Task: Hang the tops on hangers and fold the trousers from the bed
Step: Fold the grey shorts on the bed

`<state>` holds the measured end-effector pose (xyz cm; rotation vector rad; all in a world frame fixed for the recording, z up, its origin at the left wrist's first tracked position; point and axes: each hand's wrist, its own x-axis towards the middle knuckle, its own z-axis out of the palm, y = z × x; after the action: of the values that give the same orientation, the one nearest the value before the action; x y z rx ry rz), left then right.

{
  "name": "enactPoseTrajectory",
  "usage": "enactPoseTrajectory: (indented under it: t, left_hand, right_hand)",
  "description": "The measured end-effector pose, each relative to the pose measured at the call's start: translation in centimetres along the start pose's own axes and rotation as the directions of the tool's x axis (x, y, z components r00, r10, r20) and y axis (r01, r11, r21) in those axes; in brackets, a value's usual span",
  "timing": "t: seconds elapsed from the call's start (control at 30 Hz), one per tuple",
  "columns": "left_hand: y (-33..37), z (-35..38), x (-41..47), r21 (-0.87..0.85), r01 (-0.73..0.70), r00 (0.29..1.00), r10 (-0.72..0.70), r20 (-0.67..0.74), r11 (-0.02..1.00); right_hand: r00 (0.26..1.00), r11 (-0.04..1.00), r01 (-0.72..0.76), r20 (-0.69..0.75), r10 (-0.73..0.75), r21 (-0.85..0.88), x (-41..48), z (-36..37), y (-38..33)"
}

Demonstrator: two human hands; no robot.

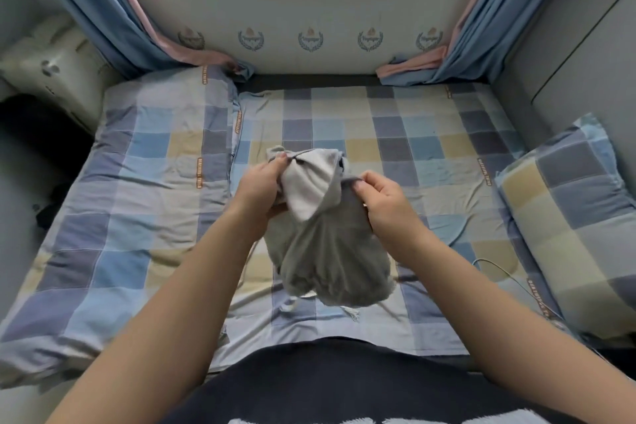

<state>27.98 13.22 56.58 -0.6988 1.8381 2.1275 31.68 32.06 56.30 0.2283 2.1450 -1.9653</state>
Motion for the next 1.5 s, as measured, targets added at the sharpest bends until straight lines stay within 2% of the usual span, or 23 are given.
enactPoseTrajectory:
  t: [0.07, 0.17, 0.3, 0.43, 0.5, 0.6, 0.67, 0.73, 0.8, 0.83, 0.9, 0.97, 1.03, 1.1, 1.17, 1.33, 1.43, 1.5]
  left_hand:
    - [-0.9, -0.4, 0.0, -0.063, 0.03, 0.995, -0.024, 0.093, 0.998]
    - [-2.5, -0.4, -0.3, -0.074, -0.032, 0.978, 0.046, 0.202, 0.997]
    - [-4.5, 0.2, -1.6, 0.152, -0.246, 0.933, 0.191, 0.305, 0.957]
    - [-7.1, 1.4, -1.8, 0.333, -0.329, 0.879, 0.157, 0.451, 0.884]
    - [-8.1, 2.2, -1.3, 0.444, -0.349, 0.894, 0.151, 0.422, 0.825]
    - [-8.8, 3.0, 0.2, 0.578, -0.391, 0.915, 0.236, 0.328, 0.716]
    - [-8.6, 3.0, 0.8, 0.569, -0.394, 0.918, 0.289, 0.27, 0.722]
    - [-7.8, 2.5, 1.2, 0.52, -0.38, 0.925, 0.326, 0.196, 0.765]
    - [-6.7, 2.2, 1.3, 0.465, -0.357, 0.933, 0.334, 0.134, 0.81]
    - [-6.1, 2.3, 1.3, 0.428, -0.343, 0.938, 0.325, 0.117, 0.836]
    - [-5.2, 2.6, 1.0, 0.328, -0.294, 0.956, 0.276, 0.1, 0.898]
    - [-4.5, 3.0, 0.6, 0.233, -0.23, 0.97, 0.204, 0.128, 0.945]
    - [-4.1, 3.2, 0.1, 0.208, -0.193, 0.968, 0.152, 0.198, 0.959]
    - [-3.9, 3.3, -0.4, 0.232, -0.191, 0.961, 0.134, 0.241, 0.954]
    - [-3.7, 3.1, -0.7, 0.224, -0.186, 0.962, 0.131, 0.241, 0.957]
    - [-3.1, 1.5, -0.9, 0.162, -0.116, 0.974, 0.081, 0.21, 0.98]
    - [-3.0, 0.4, -1.2, 0.337, -0.286, 0.95, 0.22, 0.22, 0.897]
    - [-3.4, -0.3, -1.8, 0.448, -0.409, 0.9, 0.272, 0.34, 0.795]
  right_hand:
    - [0.997, 0.996, -0.062, -0.043, 0.065, 0.071, 0.5, 0.0, -1.2]
    - [0.983, 0.967, -0.144, -0.082, 0.165, 0.212, 1.0, -0.2, -2.2]
    - [0.978, 0.906, -0.154, -0.072, 0.197, 0.395, 1.2, -0.4, -3.6]
    - [0.976, 0.777, -0.163, -0.015, 0.217, 0.608, 1.6, -0.7, -5.9]
    - [0.975, 0.732, -0.162, -0.005, 0.22, 0.662, 1.8, -0.9, -7.0]
    - [0.979, 0.635, -0.121, -0.014, 0.204, 0.763, 2.3, -1.7, -7.9]
    - [0.984, 0.629, -0.072, -0.05, 0.173, 0.774, 2.7, -2.6, -7.2]
    - [0.982, 0.77, -0.037, -0.119, 0.145, 0.636, 2.7, -3.6, -5.6]
    - [0.989, 0.949, 0.0, -0.142, 0.047, 0.314, 1.8, -4.3, -3.1]
    - [0.995, 0.99, 0.02, -0.101, -0.006, 0.141, 1.1, -4.4, -1.7]
    - [0.996, 0.991, 0.046, 0.075, -0.037, -0.127, -0.5, -4.4, 1.2]
    - [0.972, 0.96, 0.061, 0.237, 0.006, -0.275, -1.9, -3.6, 3.7]
    - [0.96, 0.943, 0.074, 0.278, 0.02, -0.324, -2.7, -2.1, 5.3]
    - [0.972, 0.923, 0.12, 0.233, -0.034, -0.365, -2.7, -1.0, 5.7]
    - [0.983, 0.884, 0.165, 0.152, -0.108, -0.438, -2.2, -0.7, 5.5]
    - [0.972, 0.848, 0.231, 0.15, -0.181, -0.477, -1.0, -1.2, 3.3]
    - [0.966, 0.863, 0.256, 0.09, -0.242, -0.436, 0.1, -1.5, 1.6]
    - [0.962, 0.846, 0.273, 0.105, -0.254, -0.457, 1.1, -1.4, 0.2]
